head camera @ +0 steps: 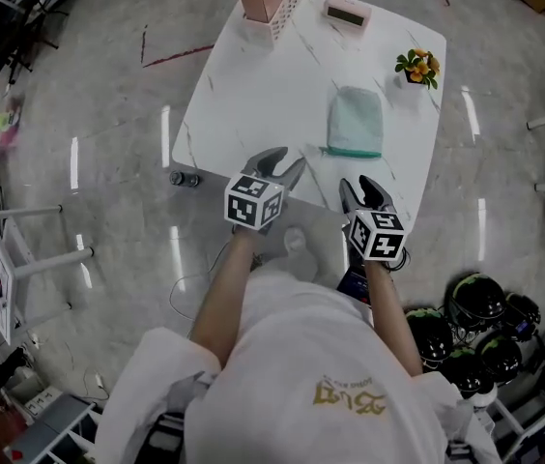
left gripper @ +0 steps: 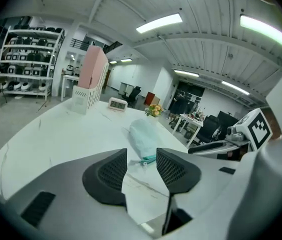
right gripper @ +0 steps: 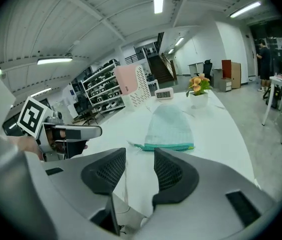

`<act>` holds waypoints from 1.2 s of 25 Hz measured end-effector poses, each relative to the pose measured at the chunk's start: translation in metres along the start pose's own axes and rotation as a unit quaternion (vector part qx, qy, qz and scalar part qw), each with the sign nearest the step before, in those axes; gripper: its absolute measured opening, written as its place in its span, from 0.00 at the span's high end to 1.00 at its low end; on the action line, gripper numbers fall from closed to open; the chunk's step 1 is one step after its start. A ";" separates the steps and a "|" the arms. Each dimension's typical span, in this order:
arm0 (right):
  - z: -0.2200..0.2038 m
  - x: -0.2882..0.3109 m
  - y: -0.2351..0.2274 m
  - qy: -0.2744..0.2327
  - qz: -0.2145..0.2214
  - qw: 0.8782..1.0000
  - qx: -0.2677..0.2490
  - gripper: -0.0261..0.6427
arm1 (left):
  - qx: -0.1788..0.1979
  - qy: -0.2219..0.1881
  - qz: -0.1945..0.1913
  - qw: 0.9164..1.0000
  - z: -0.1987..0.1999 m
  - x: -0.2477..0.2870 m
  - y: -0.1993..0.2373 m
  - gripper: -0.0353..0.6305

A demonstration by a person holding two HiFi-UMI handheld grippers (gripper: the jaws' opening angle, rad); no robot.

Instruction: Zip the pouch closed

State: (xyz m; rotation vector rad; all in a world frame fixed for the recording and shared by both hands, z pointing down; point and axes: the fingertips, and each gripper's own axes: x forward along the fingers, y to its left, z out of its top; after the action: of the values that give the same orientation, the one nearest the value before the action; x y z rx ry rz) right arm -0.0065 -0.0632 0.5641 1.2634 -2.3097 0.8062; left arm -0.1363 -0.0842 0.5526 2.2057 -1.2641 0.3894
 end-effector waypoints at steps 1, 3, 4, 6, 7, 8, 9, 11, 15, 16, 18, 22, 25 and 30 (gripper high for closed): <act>-0.004 0.004 0.002 0.005 -0.001 1.000 0.000 0.69 | 0.000 0.006 -0.006 1.000 -0.003 0.004 0.002 0.65; -0.011 0.009 0.007 0.013 -0.003 1.000 -0.003 0.69 | 0.006 0.016 -0.014 1.000 -0.009 0.009 0.004 0.65; -0.012 0.010 0.009 0.017 -0.004 1.000 -0.005 0.69 | 0.012 0.020 -0.018 1.000 -0.011 0.012 0.005 0.65; -0.013 0.015 0.011 0.023 -0.007 1.000 -0.009 0.69 | 0.031 0.029 -0.026 0.999 -0.013 0.020 0.008 0.65; -0.013 0.017 0.012 0.025 -0.009 1.000 -0.008 0.69 | 0.043 0.037 -0.030 0.998 -0.014 0.024 0.010 0.66; -0.014 0.019 0.013 0.026 -0.012 1.000 -0.006 0.68 | 0.056 0.047 -0.034 0.997 -0.017 0.027 0.011 0.66; -0.014 0.020 0.014 0.027 -0.014 1.000 -0.003 0.68 | 0.067 0.057 -0.037 0.995 -0.019 0.029 0.012 0.66; -0.013 0.024 0.013 0.027 -0.017 0.999 0.000 0.68 | 0.091 0.072 -0.043 0.992 -0.022 0.035 0.011 0.67; -0.014 0.035 0.010 0.033 -0.016 0.999 0.005 0.68 | 0.136 0.102 -0.045 0.984 -0.028 0.049 0.012 0.68; -0.014 0.038 0.009 0.035 -0.014 0.999 0.007 0.68 | 0.142 0.108 -0.044 0.983 -0.030 0.052 0.013 0.68; -0.014 0.045 0.011 0.040 -0.006 0.999 0.005 0.69 | 0.151 0.114 -0.044 0.981 -0.032 0.058 0.015 0.68; -0.016 0.059 0.013 0.057 0.008 0.998 -0.006 0.69 | 0.167 0.131 -0.050 0.976 -0.032 0.068 0.012 0.68; -0.017 0.074 0.015 0.069 0.013 0.997 -0.014 0.69 | 0.181 0.139 -0.059 0.972 -0.032 0.077 0.012 0.68; -0.030 0.090 0.016 0.098 0.023 0.995 -0.028 0.70 | 0.261 0.156 -0.077 0.949 -0.033 0.091 0.006 0.75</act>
State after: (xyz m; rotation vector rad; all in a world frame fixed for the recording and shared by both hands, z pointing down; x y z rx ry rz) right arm -0.0651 -0.0942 0.6339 1.0608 -2.1957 0.8354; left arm -0.0938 -0.1303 0.6265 2.5147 -0.8762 1.0648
